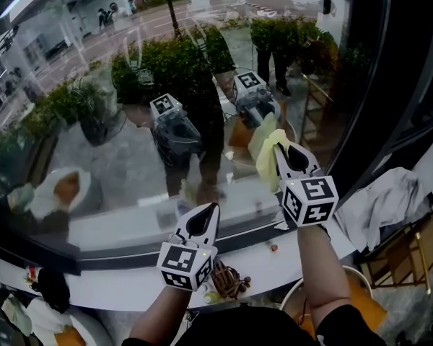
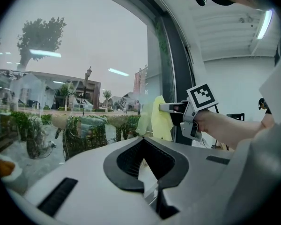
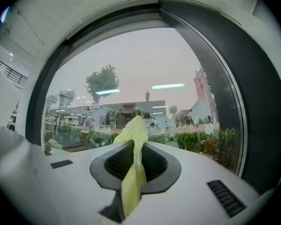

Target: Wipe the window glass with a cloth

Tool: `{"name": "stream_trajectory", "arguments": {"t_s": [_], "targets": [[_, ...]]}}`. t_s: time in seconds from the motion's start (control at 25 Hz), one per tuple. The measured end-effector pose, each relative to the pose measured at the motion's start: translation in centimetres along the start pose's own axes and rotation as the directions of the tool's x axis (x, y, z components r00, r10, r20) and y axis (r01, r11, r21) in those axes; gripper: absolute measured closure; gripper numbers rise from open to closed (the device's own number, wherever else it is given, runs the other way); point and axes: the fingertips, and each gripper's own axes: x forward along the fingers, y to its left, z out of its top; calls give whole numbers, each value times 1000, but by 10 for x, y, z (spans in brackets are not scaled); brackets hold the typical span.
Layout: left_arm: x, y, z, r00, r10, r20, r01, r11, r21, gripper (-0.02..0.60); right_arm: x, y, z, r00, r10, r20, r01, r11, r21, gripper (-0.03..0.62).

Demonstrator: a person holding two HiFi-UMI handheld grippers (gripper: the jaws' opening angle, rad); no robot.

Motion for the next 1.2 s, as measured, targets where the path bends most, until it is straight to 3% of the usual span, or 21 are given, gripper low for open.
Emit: {"name": "stream_trajectory", "arguments": {"t_s": [0.24, 0.8, 1.2], "targets": [[-4, 0, 1, 1000, 20, -3, -20, 1000, -20, 574, 0, -1, 0, 1000, 3, 2, -3, 1000, 3, 537], [-7, -12, 5, 1000, 18, 0, -18, 1000, 12, 574, -20, -1, -8, 1000, 4, -3, -4, 1000, 31, 537], [0, -20, 34, 998, -19, 65, 19, 1000, 8, 574, -47, 0, 35, 997, -34, 68, 34, 999, 8, 537]]}}
